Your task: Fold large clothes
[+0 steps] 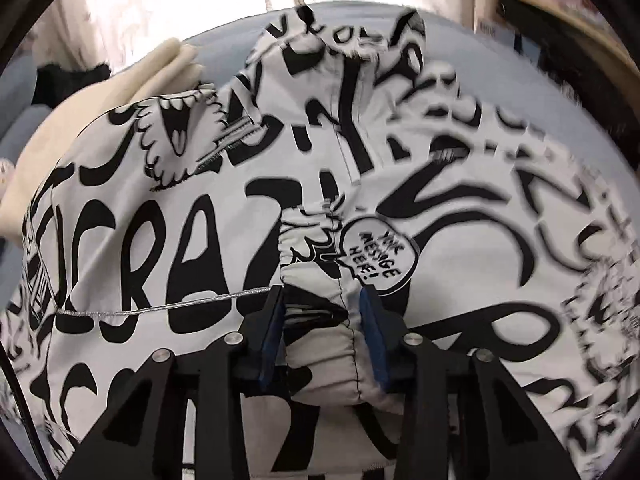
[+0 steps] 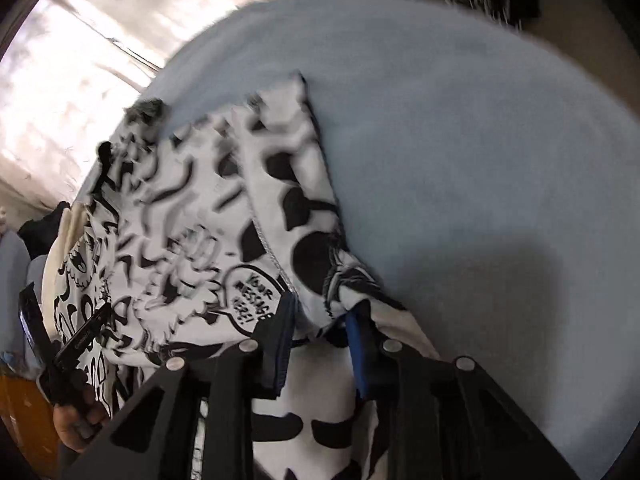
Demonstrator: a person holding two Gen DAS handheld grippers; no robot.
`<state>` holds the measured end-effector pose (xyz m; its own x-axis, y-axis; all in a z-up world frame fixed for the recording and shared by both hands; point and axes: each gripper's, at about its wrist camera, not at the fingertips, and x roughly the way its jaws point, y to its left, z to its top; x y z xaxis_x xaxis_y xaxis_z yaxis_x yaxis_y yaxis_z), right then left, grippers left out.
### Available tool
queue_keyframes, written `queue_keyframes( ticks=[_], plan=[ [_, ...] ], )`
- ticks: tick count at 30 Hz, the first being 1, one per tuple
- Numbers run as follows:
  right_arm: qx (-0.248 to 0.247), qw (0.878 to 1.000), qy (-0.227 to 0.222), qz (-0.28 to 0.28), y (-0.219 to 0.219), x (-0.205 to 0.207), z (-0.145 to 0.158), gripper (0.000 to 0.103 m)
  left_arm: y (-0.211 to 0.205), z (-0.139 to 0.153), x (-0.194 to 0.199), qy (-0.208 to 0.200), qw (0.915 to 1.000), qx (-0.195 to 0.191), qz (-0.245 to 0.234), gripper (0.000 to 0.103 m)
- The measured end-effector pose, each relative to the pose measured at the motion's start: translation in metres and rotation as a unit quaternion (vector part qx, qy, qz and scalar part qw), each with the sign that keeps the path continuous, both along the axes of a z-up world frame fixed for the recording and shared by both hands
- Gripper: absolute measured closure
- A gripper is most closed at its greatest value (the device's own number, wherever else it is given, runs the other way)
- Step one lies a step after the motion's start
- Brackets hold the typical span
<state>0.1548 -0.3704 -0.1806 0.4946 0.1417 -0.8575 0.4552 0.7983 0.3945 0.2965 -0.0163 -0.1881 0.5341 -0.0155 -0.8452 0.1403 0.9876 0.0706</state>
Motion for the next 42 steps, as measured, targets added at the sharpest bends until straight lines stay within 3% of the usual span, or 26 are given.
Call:
queue_keyframes(
  ticks=[2,10,15,19,22,25,27,30,32,34,35,37,38,40,42],
  plan=[
    [0.002,1.0,0.003,0.012,0.0,0.0,0.007,0.075,-0.004,0.002,-0.002,-0.007,0.9998,0.015,-0.006,0.063],
    [-0.003,0.995,-0.014,0.096,0.036,-0.011,0.051,0.074,0.03,0.028,-0.01,0.033,0.9992,-0.019,0.015,0.022],
    [-0.051,0.985,-0.053,0.159,0.084,0.001,0.073,0.074,0.048,0.042,-0.021,0.029,0.9966,-0.06,0.048,0.022],
    [-0.068,0.975,-0.066,0.201,0.121,0.03,0.071,0.074,0.02,0.058,-0.042,-0.014,0.9957,-0.091,0.01,0.022],
    [-0.07,0.972,-0.068,0.215,0.143,0.047,0.062,0.074,-0.011,0.057,-0.054,-0.043,0.996,-0.079,-0.005,0.032],
    [-0.076,0.974,-0.051,0.209,0.149,0.058,0.043,0.074,-0.029,0.041,-0.052,-0.002,0.9964,-0.085,-0.002,0.035],
    [-0.073,0.976,-0.031,0.205,0.146,0.061,0.028,0.074,-0.039,0.025,-0.052,0.028,0.9963,-0.081,0.006,0.035],
    [-0.072,0.979,-0.004,0.191,0.124,0.058,0.008,0.079,-0.046,0.014,-0.054,0.028,0.9981,-0.054,0.007,0.034],
    [-0.105,0.98,-0.004,0.167,0.102,0.051,0.011,0.079,-0.046,0.013,-0.056,0.023,0.9987,-0.045,0.003,0.033],
    [-0.175,0.978,0.003,0.118,0.072,0.041,0.016,0.079,-0.045,0.013,-0.056,0.023,0.9985,-0.049,0.003,0.032],
    [-0.18,0.978,0.0,0.102,0.06,0.037,0.017,0.09,-0.044,0.013,-0.057,0.025,0.9983,-0.054,0.003,0.031],
    [-0.124,0.988,-0.008,0.09,0.03,0.029,0.013,0.103,-0.04,0.015,-0.059,0.023,0.998,-0.058,0.006,0.031],
    [-0.108,0.99,-0.011,0.085,0.024,0.026,0.011,0.103,-0.039,0.015,-0.059,0.021,0.9981,-0.057,0.006,0.031],
    [-0.107,0.991,-0.014,0.082,0.023,0.022,0.011,0.103,-0.04,0.015,-0.06,0.016,0.9985,-0.052,0.008,0.031],
    [-0.137,0.987,-0.01,0.086,0.031,0.021,0.012,0.103,-0.041,0.014,-0.059,0.014,0.9986,-0.05,0.012,0.031]
  ],
)
